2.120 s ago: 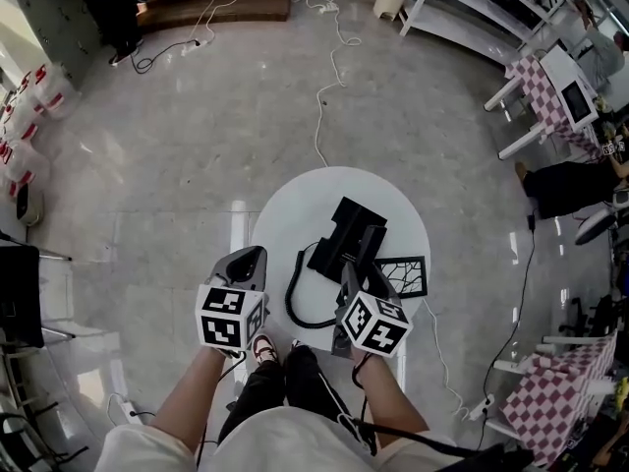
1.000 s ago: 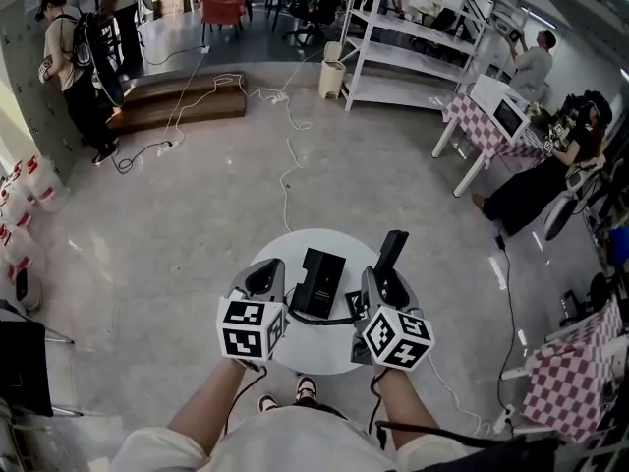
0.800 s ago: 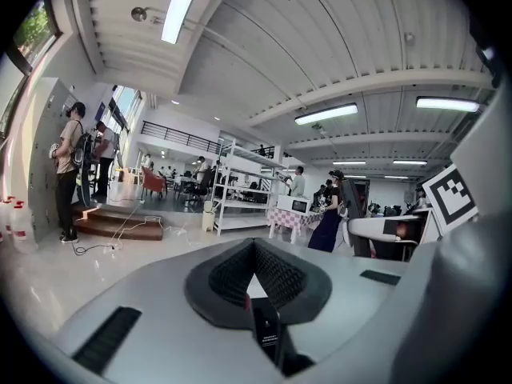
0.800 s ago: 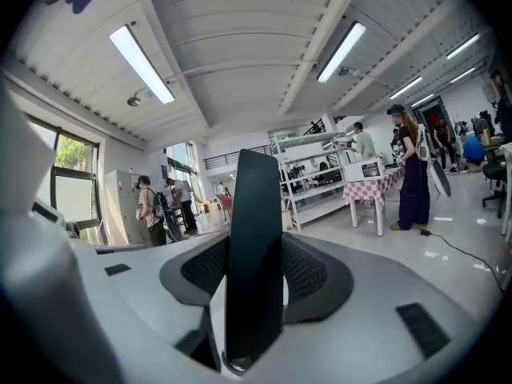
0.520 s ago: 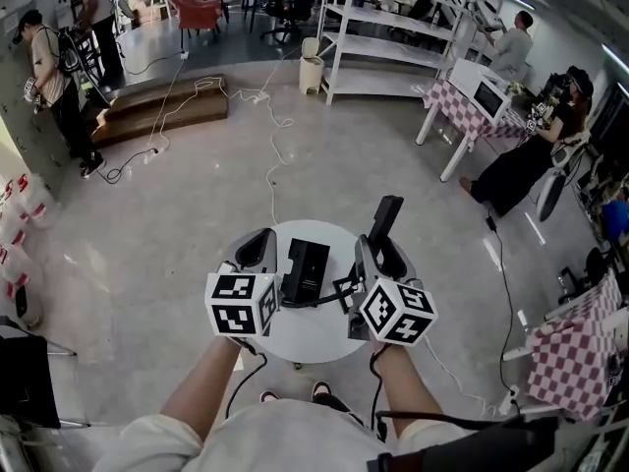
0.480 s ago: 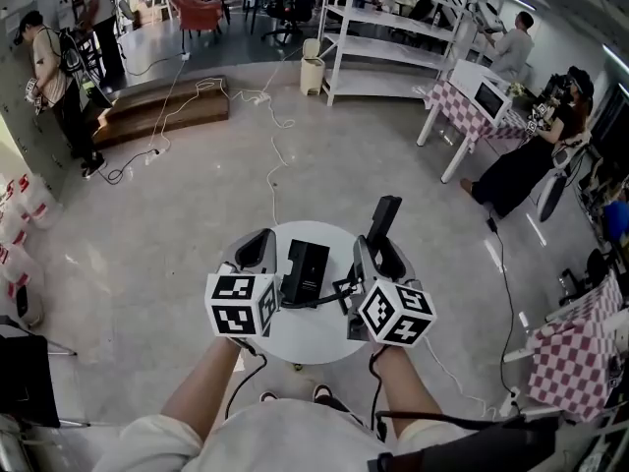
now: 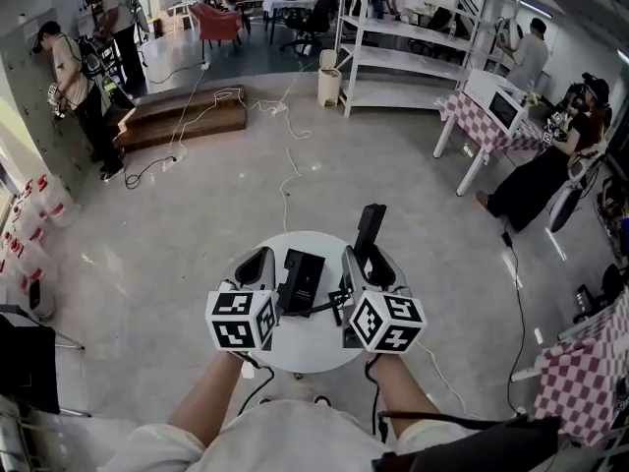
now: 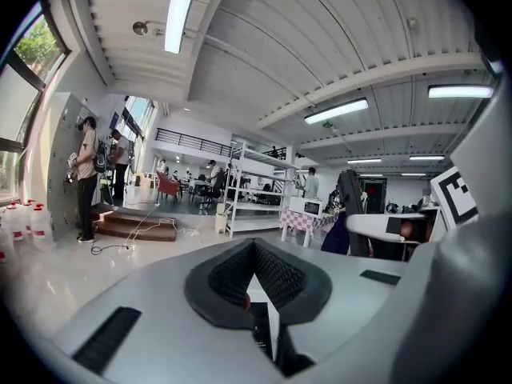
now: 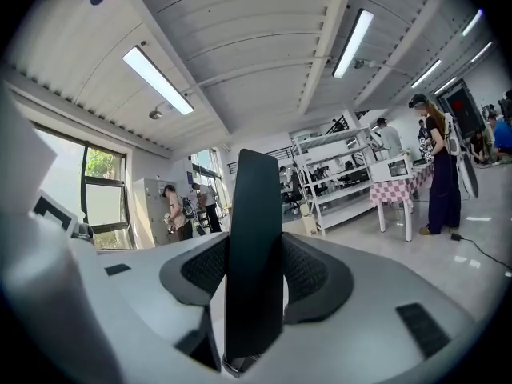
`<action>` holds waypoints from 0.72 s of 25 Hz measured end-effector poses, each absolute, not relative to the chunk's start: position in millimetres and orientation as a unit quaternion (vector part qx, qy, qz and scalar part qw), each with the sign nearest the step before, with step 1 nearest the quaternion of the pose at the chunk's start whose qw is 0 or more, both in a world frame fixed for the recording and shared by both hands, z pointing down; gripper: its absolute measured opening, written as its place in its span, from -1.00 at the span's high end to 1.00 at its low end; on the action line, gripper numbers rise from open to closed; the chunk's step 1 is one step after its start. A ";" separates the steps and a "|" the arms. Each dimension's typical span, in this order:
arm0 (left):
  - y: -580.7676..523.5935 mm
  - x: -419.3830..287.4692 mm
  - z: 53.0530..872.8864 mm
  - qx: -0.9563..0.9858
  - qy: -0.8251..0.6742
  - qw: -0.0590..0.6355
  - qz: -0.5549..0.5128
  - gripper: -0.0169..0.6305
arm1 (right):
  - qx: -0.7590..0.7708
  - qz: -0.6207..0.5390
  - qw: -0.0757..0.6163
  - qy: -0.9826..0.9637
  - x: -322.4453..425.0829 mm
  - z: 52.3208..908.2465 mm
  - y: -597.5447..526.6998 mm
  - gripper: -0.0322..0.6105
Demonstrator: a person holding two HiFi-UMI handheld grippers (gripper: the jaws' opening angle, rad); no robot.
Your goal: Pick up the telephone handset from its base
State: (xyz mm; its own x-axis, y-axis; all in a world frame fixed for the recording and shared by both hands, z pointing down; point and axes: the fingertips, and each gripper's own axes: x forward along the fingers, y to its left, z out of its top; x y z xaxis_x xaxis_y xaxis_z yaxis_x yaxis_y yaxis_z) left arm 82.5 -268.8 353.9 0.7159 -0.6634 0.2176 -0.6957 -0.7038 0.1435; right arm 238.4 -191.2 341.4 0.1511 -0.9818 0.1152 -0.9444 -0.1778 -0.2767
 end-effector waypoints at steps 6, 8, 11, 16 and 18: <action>-261.4 84.0 355.4 0.912 -0.391 0.102 0.078 0.92 | -0.739 -0.141 0.074 0.655 242.9 343.5 -189.5 0.22; -261.4 82.3 353.2 0.910 -0.395 0.102 0.075 0.92 | -0.736 -0.144 0.075 0.658 242.5 343.6 -189.9 0.22; -261.8 79.0 354.2 0.908 -0.399 0.106 0.073 0.92 | -0.733 -0.146 0.071 0.661 241.0 343.7 -191.2 0.22; -261.0 79.4 367.3 0.906 -0.398 0.114 0.088 0.92 | -0.732 -0.156 0.066 0.660 240.7 351.9 -191.1 0.22; -262.0 79.7 369.3 0.906 -0.397 0.115 0.093 0.92 | -0.731 -0.160 0.064 0.660 239.3 354.7 -192.4 0.22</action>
